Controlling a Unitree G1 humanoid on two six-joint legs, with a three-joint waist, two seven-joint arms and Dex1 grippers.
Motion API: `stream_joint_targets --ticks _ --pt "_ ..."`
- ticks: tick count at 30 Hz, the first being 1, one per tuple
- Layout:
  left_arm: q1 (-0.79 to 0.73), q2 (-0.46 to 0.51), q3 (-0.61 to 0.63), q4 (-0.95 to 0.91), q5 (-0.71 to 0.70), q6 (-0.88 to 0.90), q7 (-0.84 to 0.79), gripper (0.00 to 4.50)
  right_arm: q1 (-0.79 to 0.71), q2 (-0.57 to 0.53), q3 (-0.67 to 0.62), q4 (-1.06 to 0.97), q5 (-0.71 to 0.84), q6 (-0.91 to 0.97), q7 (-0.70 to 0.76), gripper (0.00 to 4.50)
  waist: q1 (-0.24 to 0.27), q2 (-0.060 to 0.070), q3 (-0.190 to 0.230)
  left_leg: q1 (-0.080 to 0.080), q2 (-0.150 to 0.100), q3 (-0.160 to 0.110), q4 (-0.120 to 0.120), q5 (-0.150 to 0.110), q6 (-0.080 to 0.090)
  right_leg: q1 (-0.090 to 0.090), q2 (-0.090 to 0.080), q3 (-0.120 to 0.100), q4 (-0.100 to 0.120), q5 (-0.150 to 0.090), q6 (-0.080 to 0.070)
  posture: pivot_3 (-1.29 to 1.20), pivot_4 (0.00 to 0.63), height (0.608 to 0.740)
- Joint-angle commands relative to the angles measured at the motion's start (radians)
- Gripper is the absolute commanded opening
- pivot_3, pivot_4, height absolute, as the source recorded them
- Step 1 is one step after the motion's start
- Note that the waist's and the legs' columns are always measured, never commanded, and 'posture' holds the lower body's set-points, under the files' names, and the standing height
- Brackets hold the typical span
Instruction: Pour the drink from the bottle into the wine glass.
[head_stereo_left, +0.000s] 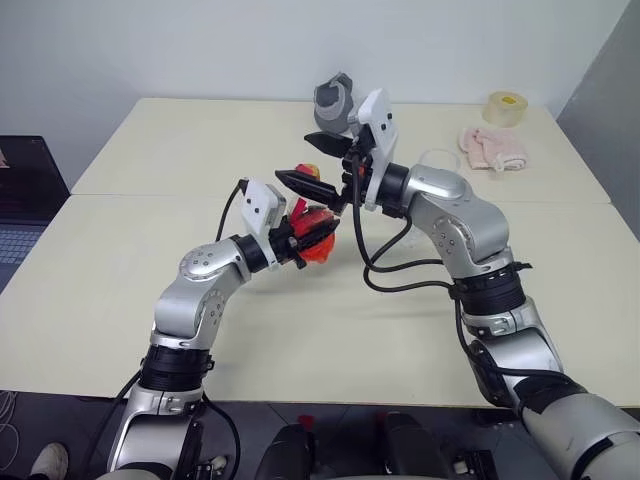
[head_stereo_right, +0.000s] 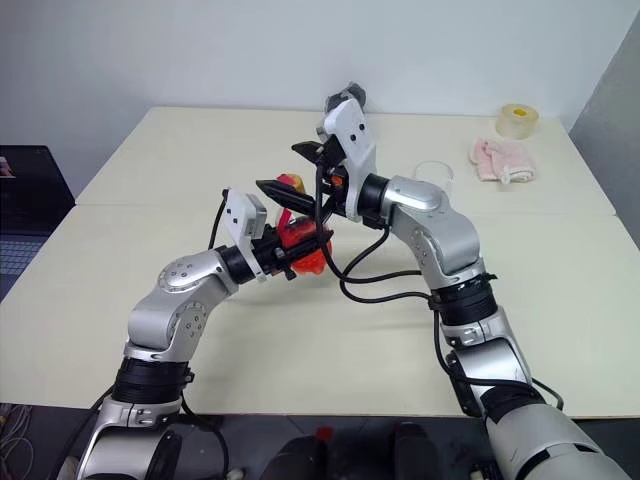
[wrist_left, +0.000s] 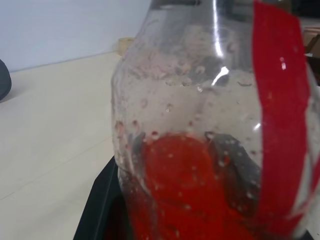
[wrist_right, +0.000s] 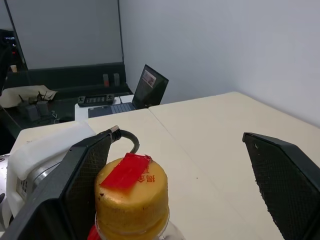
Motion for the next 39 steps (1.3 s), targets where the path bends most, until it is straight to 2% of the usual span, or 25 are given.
stream_joint_targets --ticks 1,14,21,28,39 --pt "-0.028 0.003 0.009 -0.04 -0.005 -0.02 -0.005 1.58 0.015 -0.029 -0.038 -0.048 0.01 -0.004 0.002 4.5 0.0 0.0 0.0 0.0 0.0 0.0 0.0 0.0 0.0 0.0 0.0 0.0 0.0 0.0 0.0 0.0 0.15 0.74" --pt "-0.036 0.009 0.012 -0.031 -0.008 -0.024 -0.009 1.58 0.079 -0.18 -0.1 -0.192 0.122 0.126 0.046 4.5 0.002 0.0 0.0 0.0 0.0 0.0 0.0 0.0 0.0 0.0 0.0 0.0 0.0 0.0 0.0 0.0 0.15 0.74" --pt "-0.047 0.004 0.008 -0.016 -0.006 -0.034 -0.014 1.58 0.125 -0.21 -0.117 -0.221 0.211 0.157 0.13 4.5 0.001 0.0 0.0 0.0 0.0 0.001 0.0 0.0 0.0 0.0 0.0 0.0 0.0 0.0 0.0 0.0 0.15 0.74" --pt "-0.045 0.004 0.006 -0.013 -0.004 -0.039 -0.016 1.58 0.087 -0.141 -0.118 -0.236 0.268 0.192 0.084 4.5 0.0 0.0 0.0 0.0 0.0 0.0 0.0 0.0 0.0 0.001 0.0 0.0 0.0 0.0 0.0 0.0 0.15 0.74" --pt "-0.04 -0.005 0.0 -0.027 -0.002 -0.035 -0.015 1.58 0.029 -0.038 -0.067 -0.178 0.207 0.138 0.038 4.5 0.002 0.0 0.0 0.0 0.0 0.0 0.0 0.0 0.0 0.001 0.0 0.0 -0.001 0.0 0.0 0.0 0.15 0.74"
